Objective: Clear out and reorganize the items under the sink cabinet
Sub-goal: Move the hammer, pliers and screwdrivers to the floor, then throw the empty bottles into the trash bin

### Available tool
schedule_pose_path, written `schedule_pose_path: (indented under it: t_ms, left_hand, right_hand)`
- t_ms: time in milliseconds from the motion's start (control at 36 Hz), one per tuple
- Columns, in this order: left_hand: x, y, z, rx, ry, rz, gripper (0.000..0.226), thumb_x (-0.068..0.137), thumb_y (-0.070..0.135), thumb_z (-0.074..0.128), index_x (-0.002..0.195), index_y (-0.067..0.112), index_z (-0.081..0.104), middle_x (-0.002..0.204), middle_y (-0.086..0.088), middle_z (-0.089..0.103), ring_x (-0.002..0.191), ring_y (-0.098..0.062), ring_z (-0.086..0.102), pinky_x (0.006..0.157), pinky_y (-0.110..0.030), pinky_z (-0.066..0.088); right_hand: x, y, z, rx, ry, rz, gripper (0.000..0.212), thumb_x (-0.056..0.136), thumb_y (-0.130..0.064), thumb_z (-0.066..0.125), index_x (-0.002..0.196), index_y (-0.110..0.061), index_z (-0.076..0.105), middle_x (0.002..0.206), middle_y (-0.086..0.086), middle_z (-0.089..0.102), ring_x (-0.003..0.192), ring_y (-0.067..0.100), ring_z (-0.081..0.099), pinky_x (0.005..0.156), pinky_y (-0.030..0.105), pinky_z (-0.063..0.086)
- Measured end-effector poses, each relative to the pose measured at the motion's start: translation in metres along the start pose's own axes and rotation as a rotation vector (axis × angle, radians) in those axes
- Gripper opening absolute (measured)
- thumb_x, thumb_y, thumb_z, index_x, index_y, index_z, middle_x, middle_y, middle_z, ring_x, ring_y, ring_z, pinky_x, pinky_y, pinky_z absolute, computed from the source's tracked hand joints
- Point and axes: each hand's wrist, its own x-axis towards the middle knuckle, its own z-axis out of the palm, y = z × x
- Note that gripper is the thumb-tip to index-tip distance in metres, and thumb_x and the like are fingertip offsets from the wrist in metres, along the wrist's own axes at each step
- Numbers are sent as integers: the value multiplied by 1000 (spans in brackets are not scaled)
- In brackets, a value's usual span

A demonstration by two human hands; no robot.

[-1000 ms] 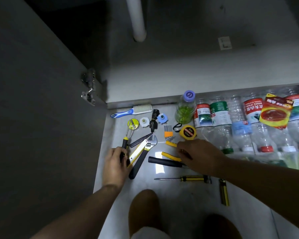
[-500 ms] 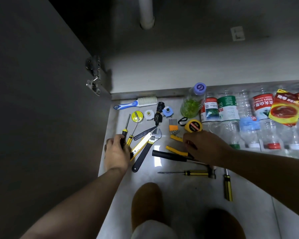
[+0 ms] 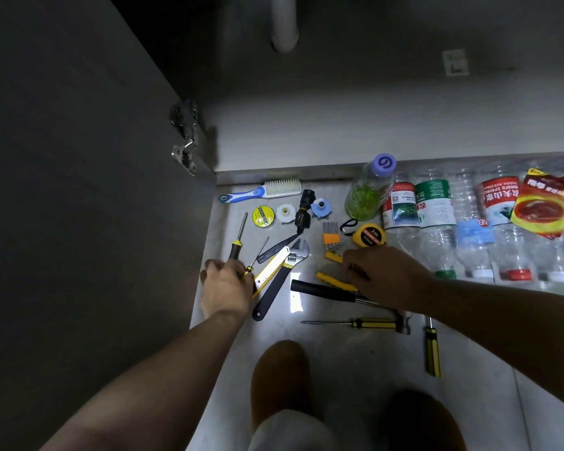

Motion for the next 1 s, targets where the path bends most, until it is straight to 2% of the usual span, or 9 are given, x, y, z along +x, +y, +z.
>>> schedule_pose_path:
  t_ms: [194, 278, 361, 417, 500, 639, 722, 889, 1000]
  left_hand:
    - [-6, 10, -3, 23, 45, 71, 24, 90, 35, 68, 112, 27, 63, 123, -5, 45, 116, -28, 50, 93, -46, 49]
    - [-9, 23, -6, 37, 91, 206, 26, 86, 28, 69, 111, 23, 62, 123, -6, 49, 114, -29, 52, 91, -45, 48]
    - [-12, 46, -11, -18, 89, 406, 21, 87, 24, 68, 107, 19, 66, 120, -5, 51, 109, -28, 55, 91, -44, 51]
    - [-14, 67, -16, -56, 39, 560, 12, 90, 22, 66, 102, 22, 66, 116, 0, 52, 108, -23, 55, 92, -39, 51]
    - [-17, 107, -22, -60, -200, 786, 12, 94, 18, 62, 102, 24, 68, 111, 3, 56, 108, -18, 54, 93, -36, 49]
    - [-37, 188, -31, 115, -583, 1033, 11, 96, 20, 62, 105, 23, 68, 108, 3, 64, 99, -17, 61, 88, -35, 52]
    - [-53, 234, -38, 244, -718, 1124, 14, 99, 23, 59, 110, 26, 65, 111, 5, 66, 99, -15, 62, 86, -31, 53]
    - [-80, 320, -47, 468, -759, 1170, 29, 100, 32, 58, 128, 25, 59, 125, 2, 60, 99, -13, 52, 85, -26, 42]
    - [-83, 350, -47, 500, -709, 1153, 31, 101, 37, 57, 129, 25, 59, 130, 0, 59, 104, -16, 53, 86, -28, 41]
  right_hand:
    - [-8, 7, -3, -15, -49, 35, 11, 98, -28, 53, 94, -22, 60, 77, -8, 60, 69, 12, 59, 63, 31, 51]
    - [-21, 12, -7, -11, -131, 66, 4, 96, -25, 55, 95, -23, 59, 83, -8, 59, 78, 14, 59, 66, 28, 46]
    - [-38, 20, -18, -34, -238, 119, 14, 97, -28, 56, 107, -21, 63, 100, -2, 66, 92, 16, 61, 81, 34, 52]
    - [-52, 27, -27, -58, -315, 163, 20, 97, -30, 56, 114, -21, 62, 110, 0, 66, 99, 16, 60, 84, 33, 49]
    - [-77, 39, -42, -91, -346, 256, 32, 97, -30, 56, 128, -27, 58, 124, -2, 62, 113, 17, 57, 94, 33, 48]
    - [-125, 56, -64, -95, -281, 410, 26, 95, -30, 56, 121, -30, 58, 116, -1, 61, 85, 11, 57, 72, 25, 49]
    - [-155, 65, -78, -85, -212, 474, 27, 88, -25, 63, 115, -24, 62, 109, 1, 60, 98, 20, 62, 80, 32, 53]
    - [-192, 108, -99, 10, 128, 634, 18, 94, -25, 59, 110, -24, 67, 114, 1, 56, 95, 20, 58, 81, 33, 51]
    - [-178, 139, -109, 88, 254, 719, 29, 92, -22, 62, 121, -22, 62, 131, 9, 51, 101, 22, 56, 85, 32, 48]
